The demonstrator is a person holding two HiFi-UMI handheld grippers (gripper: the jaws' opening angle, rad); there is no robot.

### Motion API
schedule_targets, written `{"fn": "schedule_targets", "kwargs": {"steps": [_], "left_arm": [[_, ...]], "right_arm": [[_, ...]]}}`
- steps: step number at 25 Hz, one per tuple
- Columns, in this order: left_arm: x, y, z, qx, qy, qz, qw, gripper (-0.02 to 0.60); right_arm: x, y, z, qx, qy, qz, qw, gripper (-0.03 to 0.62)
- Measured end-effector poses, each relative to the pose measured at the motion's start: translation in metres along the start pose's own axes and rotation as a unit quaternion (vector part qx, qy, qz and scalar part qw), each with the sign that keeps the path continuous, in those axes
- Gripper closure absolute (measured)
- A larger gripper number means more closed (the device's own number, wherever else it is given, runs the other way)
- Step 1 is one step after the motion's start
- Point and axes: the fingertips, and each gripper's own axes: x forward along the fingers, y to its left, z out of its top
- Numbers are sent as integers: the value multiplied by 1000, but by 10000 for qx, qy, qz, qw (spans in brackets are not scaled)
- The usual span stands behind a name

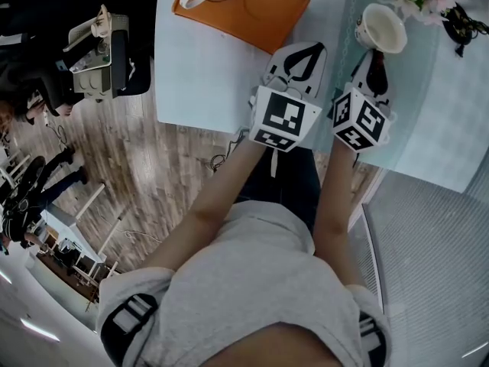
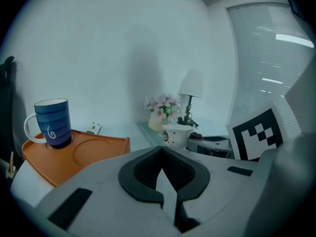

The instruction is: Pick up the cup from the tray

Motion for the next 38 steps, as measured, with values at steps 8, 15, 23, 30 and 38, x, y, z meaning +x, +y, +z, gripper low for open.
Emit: {"fn": "schedule_targets", "kwargs": {"steps": [8,15,23,30,38], "left_arm": [[2,1,-6,-14,38,13,10000,575],[-1,0,-11,-86,35,68,9999,575],[-6,3,-14,-166,5,65,9998,575],[-14,5,-9,-278,-113,50,9995,575],[-33,12,0,-286,-248,95,9992,575]], "right_arm": [[1,3,-7,-148,-58,3,9999,559],[-3,5,-22,-196,-16,-5,9998,559],[-3,8,-36,-279,141,-96,9995,559],[-15,9,-23,76,-6,-13,10000,461],[-51,29,24,-21,-525,182,9985,451]]}}
